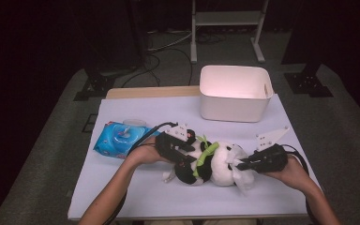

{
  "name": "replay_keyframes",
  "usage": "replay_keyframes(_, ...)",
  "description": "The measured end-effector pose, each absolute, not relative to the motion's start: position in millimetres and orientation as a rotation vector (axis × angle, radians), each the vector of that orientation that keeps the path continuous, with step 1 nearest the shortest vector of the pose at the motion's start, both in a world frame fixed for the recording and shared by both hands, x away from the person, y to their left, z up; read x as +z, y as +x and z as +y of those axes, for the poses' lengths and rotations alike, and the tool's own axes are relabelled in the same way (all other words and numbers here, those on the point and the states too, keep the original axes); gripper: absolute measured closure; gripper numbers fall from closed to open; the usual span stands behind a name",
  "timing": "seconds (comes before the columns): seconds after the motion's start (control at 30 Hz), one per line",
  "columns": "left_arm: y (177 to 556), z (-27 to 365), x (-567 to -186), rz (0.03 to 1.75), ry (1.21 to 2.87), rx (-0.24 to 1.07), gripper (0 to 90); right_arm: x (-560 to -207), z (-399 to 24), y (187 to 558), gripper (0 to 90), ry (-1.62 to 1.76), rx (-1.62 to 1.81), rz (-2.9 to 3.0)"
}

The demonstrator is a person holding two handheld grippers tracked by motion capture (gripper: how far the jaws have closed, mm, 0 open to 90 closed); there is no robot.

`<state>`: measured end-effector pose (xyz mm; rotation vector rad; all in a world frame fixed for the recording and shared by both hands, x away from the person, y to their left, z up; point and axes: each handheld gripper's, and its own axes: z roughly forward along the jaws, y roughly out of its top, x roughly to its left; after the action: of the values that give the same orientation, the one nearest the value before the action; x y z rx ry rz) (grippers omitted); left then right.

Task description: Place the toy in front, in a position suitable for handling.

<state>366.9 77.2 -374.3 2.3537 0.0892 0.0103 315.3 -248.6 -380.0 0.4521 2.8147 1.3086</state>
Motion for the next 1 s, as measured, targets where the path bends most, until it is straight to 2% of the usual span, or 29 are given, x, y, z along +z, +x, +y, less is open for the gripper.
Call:
replay_keyframes(0.17,367,81,-373,0.093,2.340,0.019,58.5,-372,-231,315,83.9,0.369,1.255,2.832)
replay_keyframes(0.57,367,94,-362,0.130,2.340,0.042,47.7,-391,-262,313,83.8,0.518,1.273,2.832)
replay_keyframes(0.73,368,96,-369,0.142,2.326,-0.031,47.6,-400,-274,312,83.7,0.579,1.259,2.822)
replay_keyframes(1.0,365,85,-373,0.131,2.340,-0.020,50.2,-390,-261,310,83.6,0.516,1.306,2.805)
